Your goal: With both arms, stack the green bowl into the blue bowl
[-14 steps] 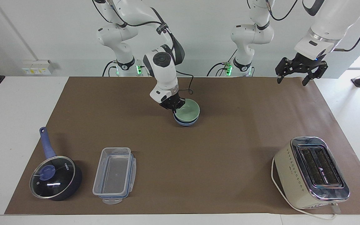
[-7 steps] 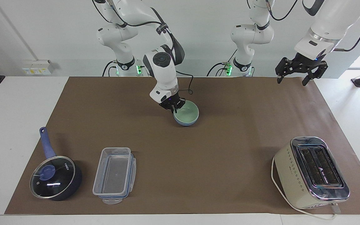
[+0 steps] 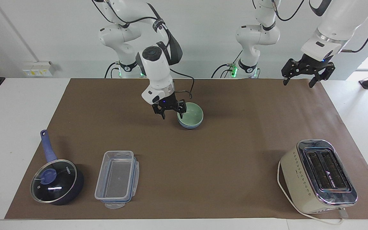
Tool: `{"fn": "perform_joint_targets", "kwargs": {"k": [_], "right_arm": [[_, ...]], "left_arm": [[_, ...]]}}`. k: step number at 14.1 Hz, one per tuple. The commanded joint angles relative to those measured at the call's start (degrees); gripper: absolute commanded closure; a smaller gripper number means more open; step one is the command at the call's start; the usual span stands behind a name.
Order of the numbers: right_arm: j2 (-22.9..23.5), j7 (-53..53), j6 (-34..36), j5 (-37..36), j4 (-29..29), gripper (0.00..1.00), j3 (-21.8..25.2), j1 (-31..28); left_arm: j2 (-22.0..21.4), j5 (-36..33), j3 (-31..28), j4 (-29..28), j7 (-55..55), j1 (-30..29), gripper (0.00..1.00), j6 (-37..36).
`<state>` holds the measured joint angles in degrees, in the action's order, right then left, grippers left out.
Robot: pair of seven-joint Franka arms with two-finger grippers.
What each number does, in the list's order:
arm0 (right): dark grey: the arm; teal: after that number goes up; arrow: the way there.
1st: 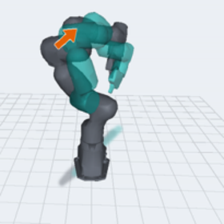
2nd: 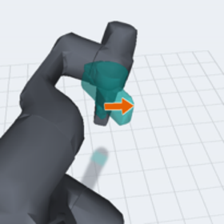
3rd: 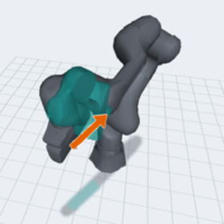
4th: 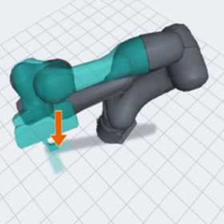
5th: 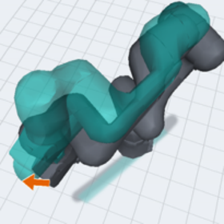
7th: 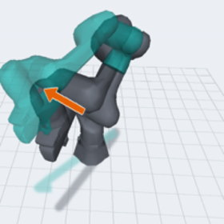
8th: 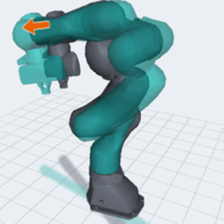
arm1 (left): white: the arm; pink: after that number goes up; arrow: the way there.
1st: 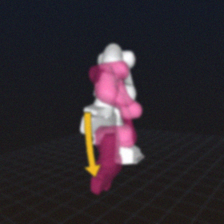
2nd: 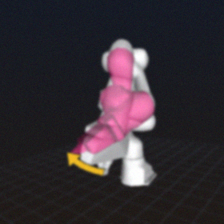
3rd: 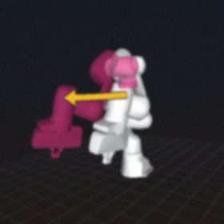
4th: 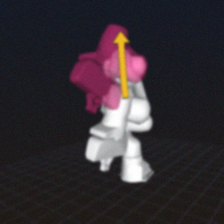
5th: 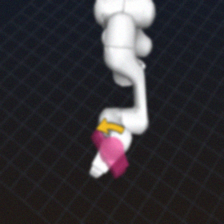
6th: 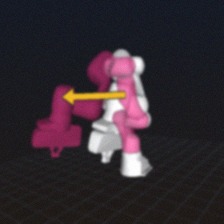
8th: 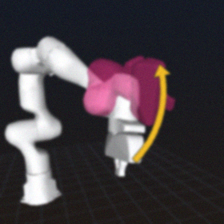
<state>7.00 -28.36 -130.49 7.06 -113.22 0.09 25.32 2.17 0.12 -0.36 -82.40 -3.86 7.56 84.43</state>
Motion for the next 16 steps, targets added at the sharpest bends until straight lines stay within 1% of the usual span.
{"fn": "perform_joint_targets", "kwargs": {"k": [1, 3, 4, 9, 11, 16], "right_arm": [[-1.2, 0.4, 5.9, -3.8, 4.0, 0.0, -0.2, -3.0], [-1.7, 1.3, 10.1, -7.1, 7.1, 0.0, -0.2, -5.0], [-2.4, 2.7, 11.9, -7.6, 8.0, 0.0, -0.1, -6.4], [-8.7, 9.7, 22.1, -7.6, 12.6, 0.0, -0.1, -14.1], [-9.4, 9.9, 26.0, -7.6, 14.9, 0.0, 0.1, -15.2], [-9.5, 11.4, 34.9, -8.1, 22.1, 0.0, 0.4, -18.3]], "left_arm": [[-1.2, -0.7, 0.5, -1.4, -0.5, -0.8, 0.0, -0.3], [-1.2, -0.7, 0.5, -1.4, -0.5, -0.8, 0.0, -0.2], [-1.2, -0.7, 0.5, -1.4, -0.5, -0.7, 0.0, -0.3], [-1.2, -0.7, 0.5, -1.4, -0.4, -0.7, 0.0, -0.3], [-1.2, -0.6, 0.5, -1.4, -0.4, -0.7, 0.0, -0.5], [-1.2, -0.6, 0.4, -1.4, -1.0, -1.1, 0.0, -0.7]]}}
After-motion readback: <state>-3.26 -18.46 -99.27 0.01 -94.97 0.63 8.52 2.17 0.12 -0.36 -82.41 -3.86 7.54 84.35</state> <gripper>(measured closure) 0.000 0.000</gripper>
